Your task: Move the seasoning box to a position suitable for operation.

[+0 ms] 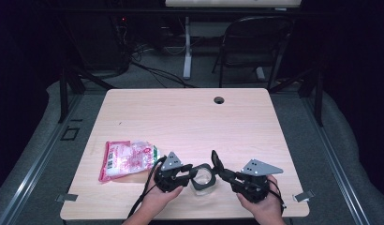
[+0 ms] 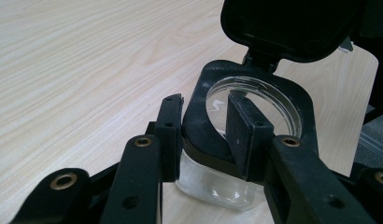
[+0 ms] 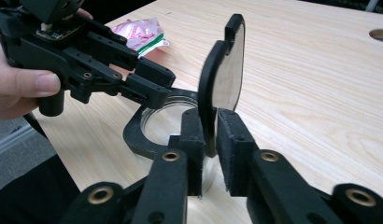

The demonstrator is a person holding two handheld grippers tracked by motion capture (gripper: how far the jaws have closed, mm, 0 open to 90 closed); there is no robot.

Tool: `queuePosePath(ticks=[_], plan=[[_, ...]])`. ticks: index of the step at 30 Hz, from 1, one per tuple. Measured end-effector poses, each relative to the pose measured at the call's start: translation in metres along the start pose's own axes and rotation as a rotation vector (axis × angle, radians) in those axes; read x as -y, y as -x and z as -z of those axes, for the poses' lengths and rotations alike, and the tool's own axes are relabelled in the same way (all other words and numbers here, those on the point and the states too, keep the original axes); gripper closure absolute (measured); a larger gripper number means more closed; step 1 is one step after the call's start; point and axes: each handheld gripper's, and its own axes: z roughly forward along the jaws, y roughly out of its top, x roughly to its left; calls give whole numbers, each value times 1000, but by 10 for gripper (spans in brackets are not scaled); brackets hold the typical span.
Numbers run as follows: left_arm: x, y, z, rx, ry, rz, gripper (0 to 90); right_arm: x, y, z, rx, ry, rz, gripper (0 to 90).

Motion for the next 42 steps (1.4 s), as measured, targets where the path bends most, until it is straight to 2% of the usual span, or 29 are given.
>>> queuePosePath(ticks=[1, 4, 9, 10, 12, 16, 24, 29, 39, 42], plan=[[0, 0, 0, 0, 1, -1, 666, 0, 4, 1, -6, -1, -24, 823], [0, 0, 0, 2, 3, -5, 666, 1, 8, 2, -17, -1, -50, 825], [1, 0, 0, 4, 2, -3, 662, 2, 10, 2, -14, 3, -61, 830], [0, 0, 0, 12, -2, 11, 661, 2, 11, 1, -11, 8, -70, 833], [0, -2, 1, 17, -8, 13, 658, 2, 11, 0, -4, 12, -79, 837], [1, -1, 1, 5, 0, 17, 636, 1, 12, -2, 7, 13, -83, 844], [2, -1, 1, 13, 7, 9, 641, -4, 18, -10, 17, 21, -87, 853], [1, -2, 0, 8, 14, 14, 641, -11, 27, -20, 17, 29, -101, 857], [1, -2, -2, -4, 25, 12, 629, -16, 38, -32, 5, 42, -139, 860], [2, 1, 1, -44, 34, 7, 573, -17, 41, -35, 6, 45, -138, 855]])
